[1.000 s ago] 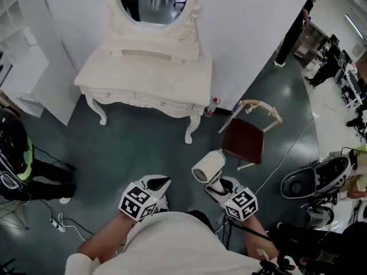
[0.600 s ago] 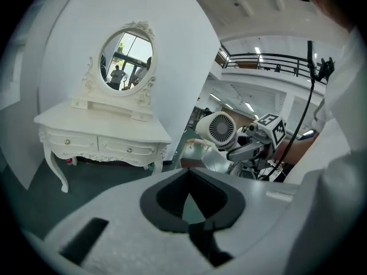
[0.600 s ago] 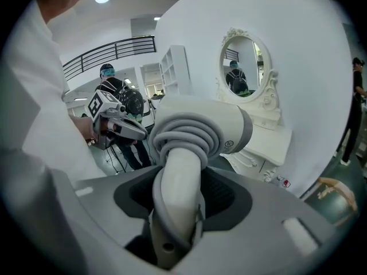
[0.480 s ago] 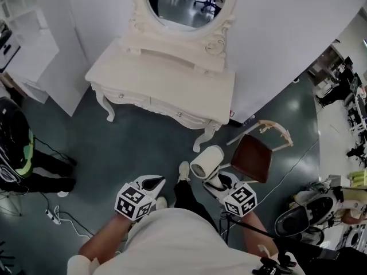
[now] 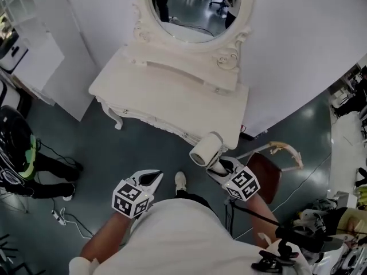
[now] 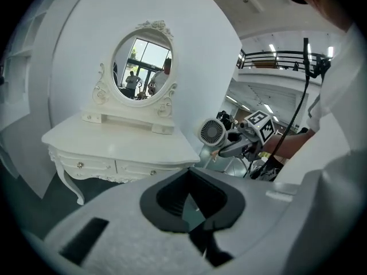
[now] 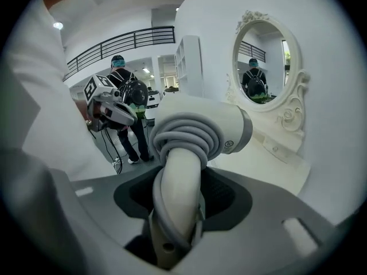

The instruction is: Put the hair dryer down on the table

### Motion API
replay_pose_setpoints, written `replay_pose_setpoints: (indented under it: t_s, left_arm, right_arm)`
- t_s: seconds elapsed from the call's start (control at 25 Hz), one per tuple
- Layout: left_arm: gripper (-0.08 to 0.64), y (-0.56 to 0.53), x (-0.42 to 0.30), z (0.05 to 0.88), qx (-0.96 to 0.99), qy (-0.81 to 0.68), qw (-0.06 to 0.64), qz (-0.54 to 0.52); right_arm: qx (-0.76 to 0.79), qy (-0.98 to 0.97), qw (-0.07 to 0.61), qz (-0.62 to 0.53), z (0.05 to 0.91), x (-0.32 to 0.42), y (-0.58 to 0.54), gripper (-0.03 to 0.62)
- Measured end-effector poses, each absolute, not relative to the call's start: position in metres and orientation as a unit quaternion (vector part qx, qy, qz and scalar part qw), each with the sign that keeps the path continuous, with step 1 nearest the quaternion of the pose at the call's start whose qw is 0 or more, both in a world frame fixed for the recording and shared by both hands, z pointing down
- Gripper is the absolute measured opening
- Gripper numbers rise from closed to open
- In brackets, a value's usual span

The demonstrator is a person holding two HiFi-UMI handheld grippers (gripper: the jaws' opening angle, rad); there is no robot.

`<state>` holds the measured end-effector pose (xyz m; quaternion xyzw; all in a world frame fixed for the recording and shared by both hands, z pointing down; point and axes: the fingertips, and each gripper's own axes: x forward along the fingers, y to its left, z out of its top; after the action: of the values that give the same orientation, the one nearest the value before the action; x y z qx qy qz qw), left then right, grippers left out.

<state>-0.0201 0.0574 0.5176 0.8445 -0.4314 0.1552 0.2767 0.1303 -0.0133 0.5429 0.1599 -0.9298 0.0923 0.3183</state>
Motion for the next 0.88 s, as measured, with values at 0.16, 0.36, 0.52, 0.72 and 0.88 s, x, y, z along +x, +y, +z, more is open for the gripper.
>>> replay_pose_setpoints:
  t_s: [0.16,0.36,0.52,0.72,0.88]
  left_arm:
    - [0.002,-0.028,-0.035,0.514,0.836,-0.442,0.283,0.157]
    - [0.002,-0.088,-0.022,0.507,0.825,-0.461,0.289,0.154]
    - [0.002,-0.114,-0.024,0.508,0.816,-0.472,0.296,0.153]
    - [0.002,-0.137,-0.043,0.517,0.81,-0.477,0.304,0.155]
    - [0.002,-0.163,-0.067,0.522,0.807,-0.481,0.309,0.149]
  right_arm:
    - [0.132,-0.93,0.335,0.07,0.542,0.112,-0.114,0.204]
    - [0.095,-0.929,0.356,0.039,0.542,0.118,-0.202,0.204]
    - [0.081,-0.927,0.367,0.016,0.551,0.109,-0.261,0.204]
    - [0.079,-0.92,0.385,-0.01,0.558,0.094,-0.327,0.204]
    - [0.077,-0.91,0.407,-0.017,0.569,0.076,-0.375,0.204]
